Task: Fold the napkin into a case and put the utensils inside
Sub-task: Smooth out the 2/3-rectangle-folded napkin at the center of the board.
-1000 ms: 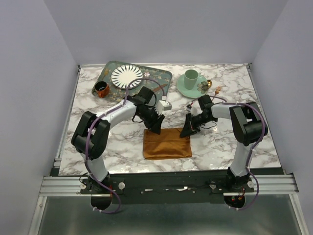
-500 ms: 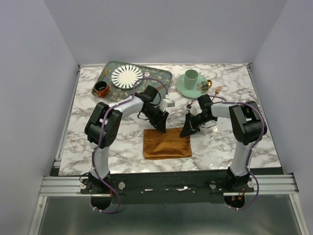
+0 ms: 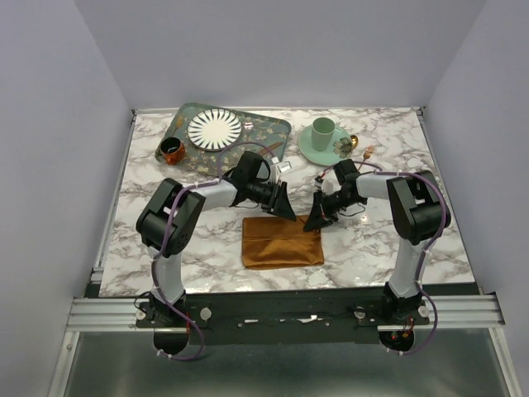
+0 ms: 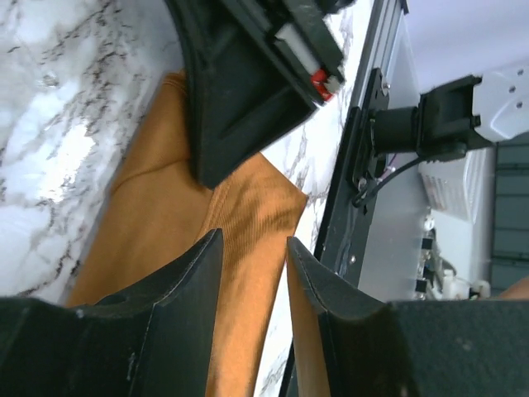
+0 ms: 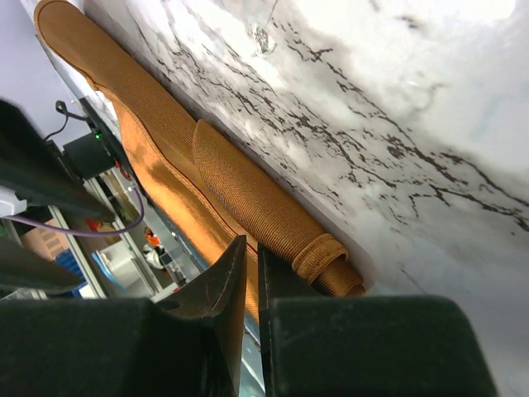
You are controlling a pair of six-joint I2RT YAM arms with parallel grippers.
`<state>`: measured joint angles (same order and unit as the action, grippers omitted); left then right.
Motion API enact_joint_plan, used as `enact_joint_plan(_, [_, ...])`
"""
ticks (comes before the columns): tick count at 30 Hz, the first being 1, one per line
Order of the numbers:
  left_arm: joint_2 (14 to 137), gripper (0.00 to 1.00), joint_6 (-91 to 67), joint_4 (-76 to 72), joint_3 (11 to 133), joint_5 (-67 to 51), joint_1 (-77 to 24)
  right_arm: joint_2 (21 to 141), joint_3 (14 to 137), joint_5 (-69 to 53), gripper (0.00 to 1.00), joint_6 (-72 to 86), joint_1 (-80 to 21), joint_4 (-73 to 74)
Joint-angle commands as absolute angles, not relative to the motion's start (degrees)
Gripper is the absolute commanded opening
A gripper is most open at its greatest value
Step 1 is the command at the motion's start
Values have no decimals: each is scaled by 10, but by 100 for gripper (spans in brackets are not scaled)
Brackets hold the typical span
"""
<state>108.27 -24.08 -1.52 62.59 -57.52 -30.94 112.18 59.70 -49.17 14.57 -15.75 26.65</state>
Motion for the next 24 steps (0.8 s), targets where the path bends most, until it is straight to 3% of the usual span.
enact_joint_plan(1, [1140,45,-311,-89,620,-587,-295,1159,598,-404,18,129,-155,255])
enact_joint_plan(15, [1189,45,-225,-28,553,-623,-226,1166,590,-398,18,133,-155,258])
enact_joint_plan(24, [1159,49,-26,186,569,-681,-175,1165,591,-388,18,136,-155,258])
